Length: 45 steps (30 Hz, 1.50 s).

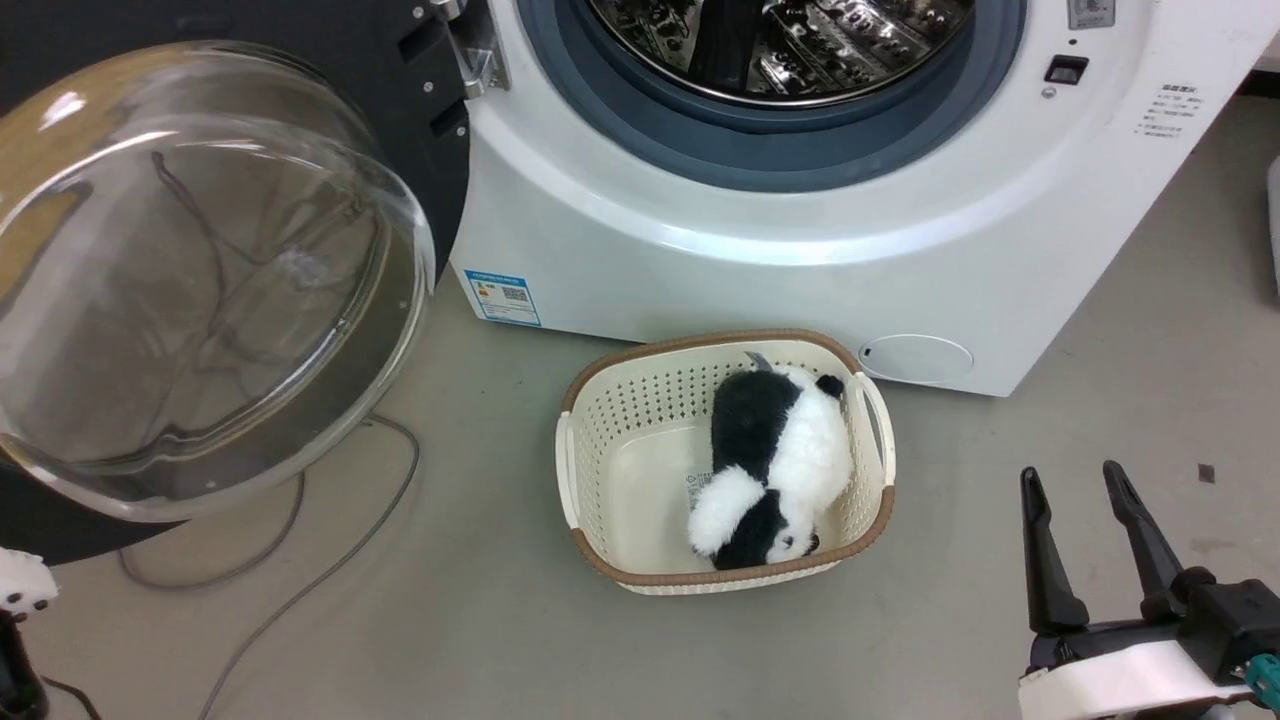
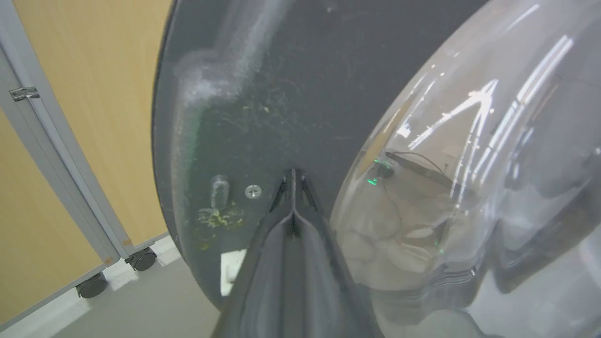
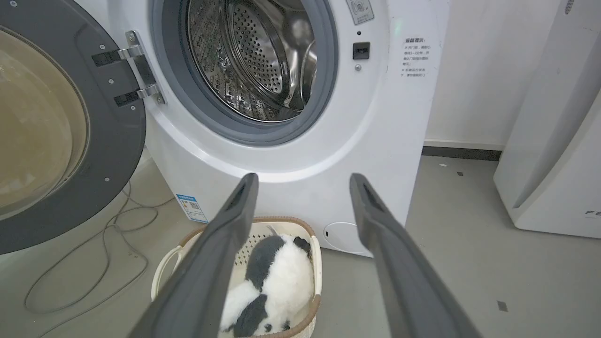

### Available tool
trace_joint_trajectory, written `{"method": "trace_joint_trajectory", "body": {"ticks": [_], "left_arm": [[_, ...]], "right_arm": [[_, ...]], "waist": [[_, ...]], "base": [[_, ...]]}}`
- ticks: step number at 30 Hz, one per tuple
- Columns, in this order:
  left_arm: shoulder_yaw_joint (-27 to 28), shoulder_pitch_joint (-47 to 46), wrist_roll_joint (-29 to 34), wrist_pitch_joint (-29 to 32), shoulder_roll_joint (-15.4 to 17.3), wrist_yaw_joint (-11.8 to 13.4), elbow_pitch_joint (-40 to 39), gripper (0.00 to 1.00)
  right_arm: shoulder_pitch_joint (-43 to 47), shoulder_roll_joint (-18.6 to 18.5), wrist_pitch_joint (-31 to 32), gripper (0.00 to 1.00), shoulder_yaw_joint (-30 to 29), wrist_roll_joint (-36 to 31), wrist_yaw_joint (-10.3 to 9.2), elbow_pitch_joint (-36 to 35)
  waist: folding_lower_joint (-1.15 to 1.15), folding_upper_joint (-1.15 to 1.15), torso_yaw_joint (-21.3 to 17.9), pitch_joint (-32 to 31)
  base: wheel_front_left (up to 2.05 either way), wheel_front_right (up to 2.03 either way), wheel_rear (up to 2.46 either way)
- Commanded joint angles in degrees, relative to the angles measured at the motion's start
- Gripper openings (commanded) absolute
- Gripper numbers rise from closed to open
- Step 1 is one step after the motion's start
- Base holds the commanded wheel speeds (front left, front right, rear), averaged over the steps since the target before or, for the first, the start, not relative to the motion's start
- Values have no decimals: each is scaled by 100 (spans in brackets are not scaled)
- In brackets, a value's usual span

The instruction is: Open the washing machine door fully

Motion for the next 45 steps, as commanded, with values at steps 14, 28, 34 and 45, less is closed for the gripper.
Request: {"method": "trace_joint_trajectory", "body": {"ticks": [14,28,34,45], "left_arm": [[372,-8,626,-24,-198,-397,-113,0],[-55,888,1202,-24,-947,-726,-1629,0],[-583,1271,1362,-24,-1308,-785,-2189,0],[-1250,1734,1217,-24,-1493,-855,-2787,100]], "right_arm": [[-4,18,-25,100,70,109,3,29],[296,18,-25,100,21,247,3,48],[352,18,-25,100,-3,288,3,31],[368,18,-25,100,22,292,3,16]], "waist": [[-1,0,-210,-322],[-1,0,-291,-884],[-1,0,-368,-961],[-1,0,-666,-1007]], "base": [[0,0,0],[0,0,0],[0,0,0],[0,0,0]]}}
